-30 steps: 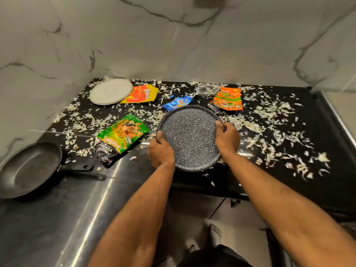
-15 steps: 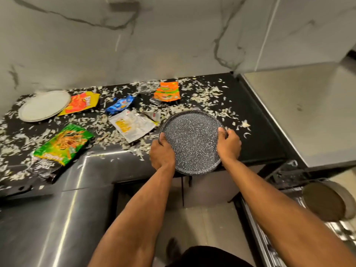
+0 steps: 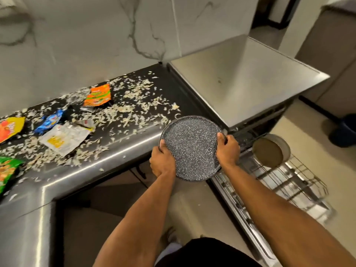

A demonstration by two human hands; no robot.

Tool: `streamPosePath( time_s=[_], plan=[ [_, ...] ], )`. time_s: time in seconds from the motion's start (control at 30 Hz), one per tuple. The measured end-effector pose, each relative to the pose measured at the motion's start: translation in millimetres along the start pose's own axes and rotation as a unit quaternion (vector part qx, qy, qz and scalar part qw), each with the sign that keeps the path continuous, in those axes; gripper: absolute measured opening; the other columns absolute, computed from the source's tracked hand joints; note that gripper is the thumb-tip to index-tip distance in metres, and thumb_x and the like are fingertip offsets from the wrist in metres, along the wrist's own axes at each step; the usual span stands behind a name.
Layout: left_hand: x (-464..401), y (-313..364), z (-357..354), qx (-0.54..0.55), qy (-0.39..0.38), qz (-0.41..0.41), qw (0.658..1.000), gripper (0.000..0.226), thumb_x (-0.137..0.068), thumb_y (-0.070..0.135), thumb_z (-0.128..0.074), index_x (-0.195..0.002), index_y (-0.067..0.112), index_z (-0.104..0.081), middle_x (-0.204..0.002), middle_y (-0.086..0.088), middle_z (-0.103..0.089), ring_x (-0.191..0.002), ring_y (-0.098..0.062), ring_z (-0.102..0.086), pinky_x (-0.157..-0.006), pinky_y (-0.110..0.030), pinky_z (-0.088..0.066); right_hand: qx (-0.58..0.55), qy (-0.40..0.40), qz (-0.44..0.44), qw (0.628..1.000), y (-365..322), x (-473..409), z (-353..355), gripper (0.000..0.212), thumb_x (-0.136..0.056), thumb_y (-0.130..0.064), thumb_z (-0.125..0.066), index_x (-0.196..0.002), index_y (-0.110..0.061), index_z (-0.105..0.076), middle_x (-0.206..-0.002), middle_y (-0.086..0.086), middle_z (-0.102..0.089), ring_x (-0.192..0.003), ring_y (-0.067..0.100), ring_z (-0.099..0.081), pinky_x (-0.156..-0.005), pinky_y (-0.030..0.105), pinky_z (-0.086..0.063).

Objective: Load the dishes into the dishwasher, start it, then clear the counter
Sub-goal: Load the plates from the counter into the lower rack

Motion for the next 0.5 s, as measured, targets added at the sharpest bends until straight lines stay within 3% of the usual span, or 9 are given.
streamPosePath(
  time_s=[0.13,0.27,0.5],
  plan=[
    [34,11,-43,-0.031,-0.059,-0.015,0.998,0.053,-0.099,0.055,-0.035,-0.091,0.006,-0.055,-0.103,-0.018,-0.063,-0.1,-0.037,-0.058,-0.079,-0.04,-0.042,0.002,0.039,-0.058,0.998,51,-5,45,0.035,-0.1,-0.044,-0.046,-0.089,-0.012,-0.053,-0.085,0.008,-0.06,-0.08,0.026,-0.056,-0.057,0.029,-0.032],
    [65,23,-93,-0.062,-0.129,-0.053,0.988,0.053,-0.098,0.056,-0.034,-0.091,0.007,-0.054,-0.102,-0.018,-0.063,-0.1,-0.036,-0.057,-0.08,-0.04,-0.043,0.016,0.096,-0.121,0.988,95,1,95,0.034,-0.1,-0.045,-0.045,-0.092,-0.013,-0.054,-0.084,0.007,-0.061,-0.077,0.024,-0.057,-0.061,0.032,-0.042],
    [117,38,-161,-0.111,-0.239,-0.131,0.956,0.057,-0.099,0.055,-0.033,-0.098,0.004,-0.056,-0.105,-0.019,-0.063,-0.101,-0.038,-0.057,-0.079,-0.04,-0.042,0.007,0.189,-0.216,0.958,156,28,163,0.031,-0.102,-0.04,-0.045,-0.091,-0.012,-0.053,-0.076,0.002,-0.054,-0.071,0.022,-0.051,-0.053,0.028,-0.029]
  ],
)
Point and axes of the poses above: each hand's wrist, its own x-axis away from the middle knuckle, its own z-axis out of the back of the hand, y = z × x, the point moved 8 cm from there along -x, towards the middle knuckle
